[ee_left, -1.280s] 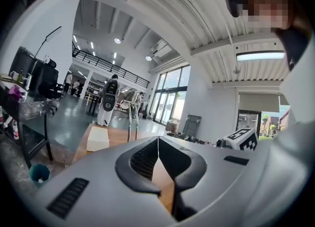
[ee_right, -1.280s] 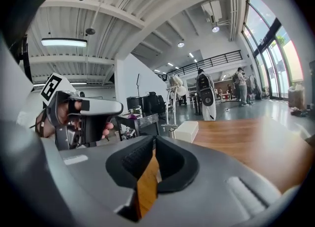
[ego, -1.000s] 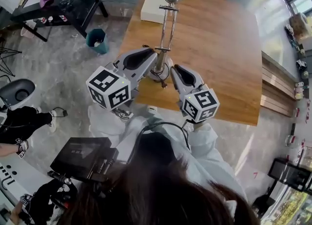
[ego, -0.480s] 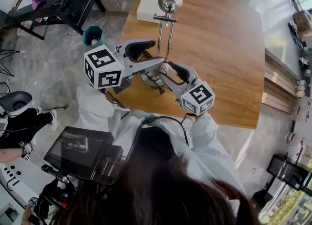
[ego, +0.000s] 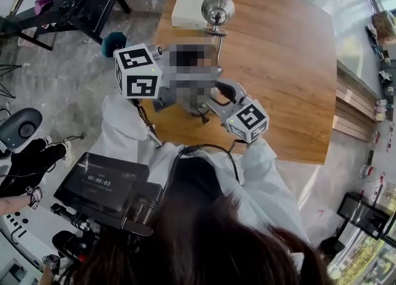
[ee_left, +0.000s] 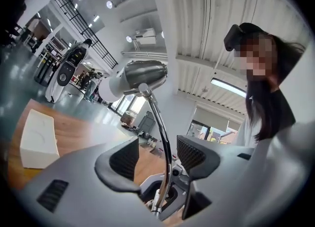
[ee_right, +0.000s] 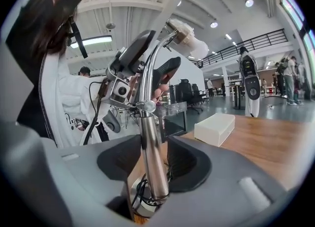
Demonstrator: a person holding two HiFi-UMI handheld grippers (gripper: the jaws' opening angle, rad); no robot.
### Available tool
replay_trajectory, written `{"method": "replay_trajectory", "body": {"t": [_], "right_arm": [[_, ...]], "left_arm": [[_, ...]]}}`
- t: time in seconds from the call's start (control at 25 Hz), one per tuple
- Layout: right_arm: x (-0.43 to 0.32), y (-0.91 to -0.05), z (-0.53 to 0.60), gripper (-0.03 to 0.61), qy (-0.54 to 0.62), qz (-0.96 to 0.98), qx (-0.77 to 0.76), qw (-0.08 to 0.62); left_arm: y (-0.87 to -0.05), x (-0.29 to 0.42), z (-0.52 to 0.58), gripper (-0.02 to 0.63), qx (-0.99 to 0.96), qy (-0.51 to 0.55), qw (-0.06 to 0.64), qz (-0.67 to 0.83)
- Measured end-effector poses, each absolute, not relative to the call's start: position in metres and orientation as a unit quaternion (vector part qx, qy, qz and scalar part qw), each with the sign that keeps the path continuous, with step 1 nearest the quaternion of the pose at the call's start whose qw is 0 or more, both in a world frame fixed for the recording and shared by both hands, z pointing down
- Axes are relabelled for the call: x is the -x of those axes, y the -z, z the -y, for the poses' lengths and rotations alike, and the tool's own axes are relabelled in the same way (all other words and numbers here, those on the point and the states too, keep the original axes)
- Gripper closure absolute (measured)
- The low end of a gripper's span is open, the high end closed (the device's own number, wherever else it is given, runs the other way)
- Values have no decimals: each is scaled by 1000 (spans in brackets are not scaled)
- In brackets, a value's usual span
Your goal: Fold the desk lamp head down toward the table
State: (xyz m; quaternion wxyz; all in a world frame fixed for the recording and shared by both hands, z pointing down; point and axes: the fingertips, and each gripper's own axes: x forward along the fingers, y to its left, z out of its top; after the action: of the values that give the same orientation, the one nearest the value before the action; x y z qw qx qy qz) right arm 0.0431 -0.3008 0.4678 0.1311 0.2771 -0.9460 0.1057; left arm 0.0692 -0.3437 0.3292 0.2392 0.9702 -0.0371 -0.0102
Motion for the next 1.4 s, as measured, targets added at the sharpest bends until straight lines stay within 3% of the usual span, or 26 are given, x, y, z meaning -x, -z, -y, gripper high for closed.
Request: {"method": "replay_trajectory", "body": {"t": [0.08,0.12,0.4,0.92,1.2,1.4], "right_arm": [[-41,-467,298,427,-107,948,-272,127],[-41,-466,297,433,-107,949,-270,125],[-42,-465,293,457,-103,952,-260,124],[-44,-464,288,460,-110,957,-241,122],[-44,-454,275,461,-100,956,-245,127],[-41,-454,284,460,-108,955,-244,127]], "left_arm": [[-326,-70,344,389,-972,10,233,36],[-326,-71,344,434,-972,10,231,33],[-320,-77,329,581,-967,5,255,-11],[-324,-82,330,592,-930,2,365,-45],[-354,-83,349,595,-841,33,540,-22],[-379,-86,370,582,-779,41,625,-24]]}}
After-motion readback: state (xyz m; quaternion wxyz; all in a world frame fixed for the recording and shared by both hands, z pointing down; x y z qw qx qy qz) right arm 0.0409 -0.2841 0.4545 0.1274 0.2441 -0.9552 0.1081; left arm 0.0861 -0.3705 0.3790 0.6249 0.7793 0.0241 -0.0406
